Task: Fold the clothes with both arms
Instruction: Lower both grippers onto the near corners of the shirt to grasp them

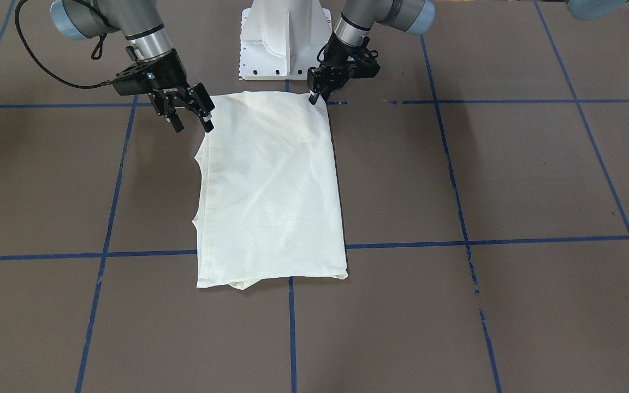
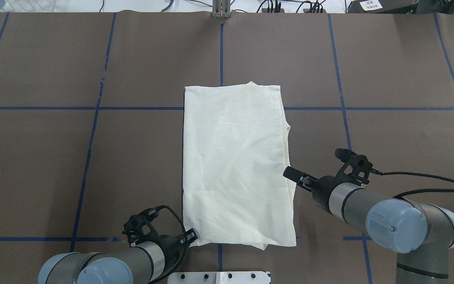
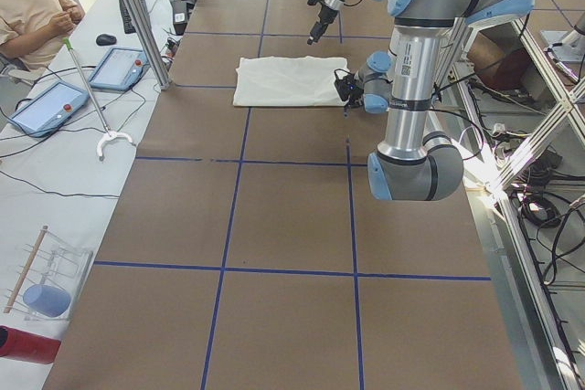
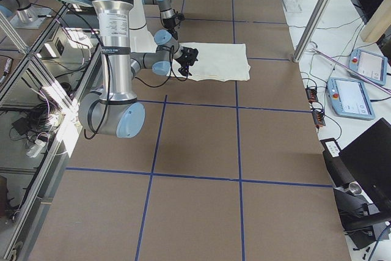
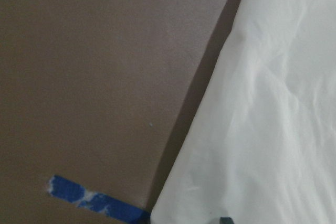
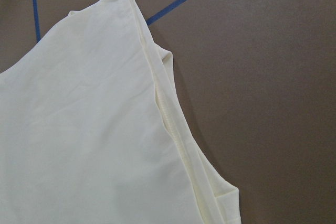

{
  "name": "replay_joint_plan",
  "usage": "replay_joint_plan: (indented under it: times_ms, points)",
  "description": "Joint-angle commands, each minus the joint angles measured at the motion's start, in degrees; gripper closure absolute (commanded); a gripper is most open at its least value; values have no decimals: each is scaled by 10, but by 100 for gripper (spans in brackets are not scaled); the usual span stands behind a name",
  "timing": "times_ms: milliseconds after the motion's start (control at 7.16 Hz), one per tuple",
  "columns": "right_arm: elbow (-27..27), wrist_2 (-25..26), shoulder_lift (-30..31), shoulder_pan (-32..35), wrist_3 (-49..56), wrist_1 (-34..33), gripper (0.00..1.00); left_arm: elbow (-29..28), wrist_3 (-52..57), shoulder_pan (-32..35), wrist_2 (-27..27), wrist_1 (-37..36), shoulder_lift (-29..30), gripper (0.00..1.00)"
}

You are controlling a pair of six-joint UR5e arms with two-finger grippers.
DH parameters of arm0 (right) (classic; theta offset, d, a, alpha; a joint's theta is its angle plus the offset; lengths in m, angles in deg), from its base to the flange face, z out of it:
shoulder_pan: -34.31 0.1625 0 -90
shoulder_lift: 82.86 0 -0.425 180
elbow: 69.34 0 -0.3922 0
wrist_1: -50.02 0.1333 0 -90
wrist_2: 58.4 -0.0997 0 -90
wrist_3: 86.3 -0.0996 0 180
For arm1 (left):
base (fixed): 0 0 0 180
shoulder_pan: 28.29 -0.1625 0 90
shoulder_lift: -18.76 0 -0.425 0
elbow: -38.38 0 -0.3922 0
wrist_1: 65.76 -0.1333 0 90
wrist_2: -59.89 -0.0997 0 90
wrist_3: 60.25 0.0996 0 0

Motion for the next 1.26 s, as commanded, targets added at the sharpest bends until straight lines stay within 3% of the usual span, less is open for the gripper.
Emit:
replay_joint_plan:
  times_ms: [0, 279, 419, 698, 977, 1117]
  points:
    - [-1, 2, 0, -3, 0, 0, 0, 0, 1, 0, -1, 0, 4, 100]
    - [-1, 4, -1, -11, -3, 0, 1, 1, 1, 0, -2, 0, 4, 100]
    - [-1, 15, -5, -23, -47, -3, 9, 3, 4, 1, -1, 0, 4, 100]
    - [3, 23, -47, -46, -116, -108, 18, 8, 4, 4, -2, 0, 4, 100]
    - [1, 40, -75, -62, -129, -212, 16, 9, 5, 4, -1, 1, 4, 100]
    - [0, 44, -75, -71, -128, -219, 13, 9, 5, 4, -1, 1, 6, 100]
